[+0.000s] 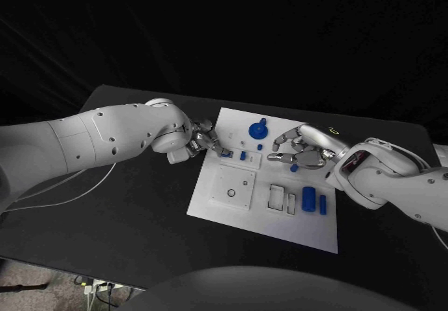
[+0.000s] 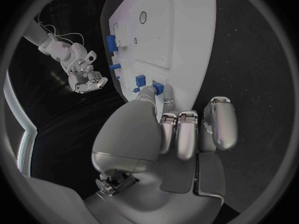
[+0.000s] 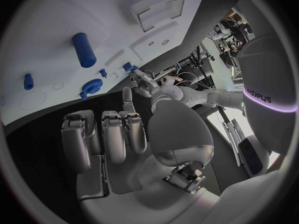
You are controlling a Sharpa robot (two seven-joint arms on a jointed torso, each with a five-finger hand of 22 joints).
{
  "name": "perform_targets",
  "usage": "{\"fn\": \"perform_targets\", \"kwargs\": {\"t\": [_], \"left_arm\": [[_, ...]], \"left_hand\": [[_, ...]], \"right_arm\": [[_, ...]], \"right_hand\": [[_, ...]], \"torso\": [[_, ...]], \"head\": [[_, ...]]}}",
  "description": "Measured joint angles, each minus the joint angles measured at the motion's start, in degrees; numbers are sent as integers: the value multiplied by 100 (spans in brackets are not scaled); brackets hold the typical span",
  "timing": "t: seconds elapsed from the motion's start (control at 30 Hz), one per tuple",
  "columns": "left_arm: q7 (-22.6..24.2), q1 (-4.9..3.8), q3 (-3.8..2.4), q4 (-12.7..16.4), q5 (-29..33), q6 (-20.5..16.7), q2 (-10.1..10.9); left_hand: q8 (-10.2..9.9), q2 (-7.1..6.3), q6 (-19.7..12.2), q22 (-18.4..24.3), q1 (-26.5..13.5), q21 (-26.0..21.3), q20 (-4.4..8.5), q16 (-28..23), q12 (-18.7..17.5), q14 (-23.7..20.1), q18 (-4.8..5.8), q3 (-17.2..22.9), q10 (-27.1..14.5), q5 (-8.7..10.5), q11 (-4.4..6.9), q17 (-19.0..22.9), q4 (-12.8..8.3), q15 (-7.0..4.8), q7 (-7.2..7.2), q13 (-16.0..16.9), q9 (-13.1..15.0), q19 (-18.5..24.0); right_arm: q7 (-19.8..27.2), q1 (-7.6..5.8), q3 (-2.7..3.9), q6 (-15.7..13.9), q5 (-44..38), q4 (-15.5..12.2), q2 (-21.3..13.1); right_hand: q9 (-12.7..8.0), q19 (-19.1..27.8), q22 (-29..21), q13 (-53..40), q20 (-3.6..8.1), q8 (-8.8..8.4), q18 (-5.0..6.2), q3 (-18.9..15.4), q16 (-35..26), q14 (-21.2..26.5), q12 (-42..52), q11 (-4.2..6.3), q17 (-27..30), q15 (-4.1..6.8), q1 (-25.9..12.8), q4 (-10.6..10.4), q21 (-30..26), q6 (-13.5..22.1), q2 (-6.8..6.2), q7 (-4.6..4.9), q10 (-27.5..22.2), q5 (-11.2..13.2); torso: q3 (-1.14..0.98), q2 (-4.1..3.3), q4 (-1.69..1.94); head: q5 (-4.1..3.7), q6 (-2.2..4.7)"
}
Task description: Assemble the parts on the task board
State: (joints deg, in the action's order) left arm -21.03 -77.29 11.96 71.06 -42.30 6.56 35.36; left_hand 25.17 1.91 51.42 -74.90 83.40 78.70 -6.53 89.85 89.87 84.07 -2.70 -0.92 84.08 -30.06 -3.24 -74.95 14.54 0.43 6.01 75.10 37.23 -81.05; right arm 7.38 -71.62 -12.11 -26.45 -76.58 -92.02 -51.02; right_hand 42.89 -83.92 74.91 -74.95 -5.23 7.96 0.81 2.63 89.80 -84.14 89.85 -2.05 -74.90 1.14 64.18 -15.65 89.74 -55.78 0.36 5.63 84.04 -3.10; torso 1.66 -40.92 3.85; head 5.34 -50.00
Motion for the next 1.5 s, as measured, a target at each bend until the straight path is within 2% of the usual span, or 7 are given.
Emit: {"fn": "perform_targets", "kwargs": {"t": [0.1,0.23,0.33,0.7,0.9,1.23,1.5], "left_arm": [[43,5,3,-9,37,-7,3],[76,14,8,-19,69,-27,11],[84,22,11,-17,92,-47,24],[102,64,34,117,275,-156,204],[128,81,47,166,348,-245,280],[233,102,67,221,445,-379,339],[372,88,85,315,535,-515,526]], "left_hand": [[-15,-46,21,0,142,0,16,0,1,-16,0,29,-14,259,50,0,29,-27,67,2,0,-15],[-265,-121,228,0,370,3,42,0,22,-17,0,161,-25,1040,61,1,159,-68,38,5,-29,-42],[-481,-168,390,0,430,41,63,0,23,1,0,247,-34,1237,71,1,245,-86,0,3,-29,-63],[-239,-351,593,0,367,73,123,0,22,2,0,652,-4,1243,184,1,599,-168,-82,-20,-1067,-84],[-118,-618,602,0,144,73,144,0,22,2,-1,1146,8,1238,195,2,582,-168,-91,-16,-1162,-104],[8,-803,582,0,19,73,164,0,22,2,-1,1588,8,1197,195,2,563,-168,-68,-16,-1315,-83],[114,-999,552,0,-104,73,164,0,22,-18,0,2420,-13,1174,215,3,79,-187,-38,-16,-1828,-84]], "right_arm": [[-15,2,-1,22,0,0,0],[-34,5,-1,50,1,0,-4],[-47,8,-3,69,2,-3,-12],[-110,21,-7,133,7,-6,-60],[-138,28,-9,160,13,-1,-67],[-168,39,-10,182,35,0,-92],[-200,47,-13,200,58,0,-117]], "right_hand": [[9,0,0,0,0,0,0,-3,0,0,0,0,0,0,23,3,0,0,23,0,0,0],[18,0,0,0,0,0,0,0,0,5,0,0,-5,5,45,31,0,-18,45,-19,0,0],[25,0,0,0,0,0,0,0,0,21,0,0,-4,21,56,31,0,-18,34,-19,0,0],[57,0,4,0,0,0,1,-16,0,21,0,21,-4,21,129,79,-50,-19,22,-19,-21,0],[75,0,4,0,0,0,0,-1,0,21,0,21,-3,21,158,100,-90,-19,52,-19,-21,0],[108,0,3,0,0,0,1,-16,0,21,0,42,-3,21,258,143,-140,-18,59,-19,1,-22],[132,-21,2,0,21,23,1,-16,0,21,0,42,-3,21,304,174,-162,-35,57,-35,1,-22]], "torso": [[-1,0,0],[-1,0,0],[-1,0,-1],[-7,5,-1],[-7,5,-1],[-4,1,-5],[-13,3,-7]], "head": [[3,0],[6,0],[6,0],[2,0],[8,0],[-3,0],[-18,0]]}}
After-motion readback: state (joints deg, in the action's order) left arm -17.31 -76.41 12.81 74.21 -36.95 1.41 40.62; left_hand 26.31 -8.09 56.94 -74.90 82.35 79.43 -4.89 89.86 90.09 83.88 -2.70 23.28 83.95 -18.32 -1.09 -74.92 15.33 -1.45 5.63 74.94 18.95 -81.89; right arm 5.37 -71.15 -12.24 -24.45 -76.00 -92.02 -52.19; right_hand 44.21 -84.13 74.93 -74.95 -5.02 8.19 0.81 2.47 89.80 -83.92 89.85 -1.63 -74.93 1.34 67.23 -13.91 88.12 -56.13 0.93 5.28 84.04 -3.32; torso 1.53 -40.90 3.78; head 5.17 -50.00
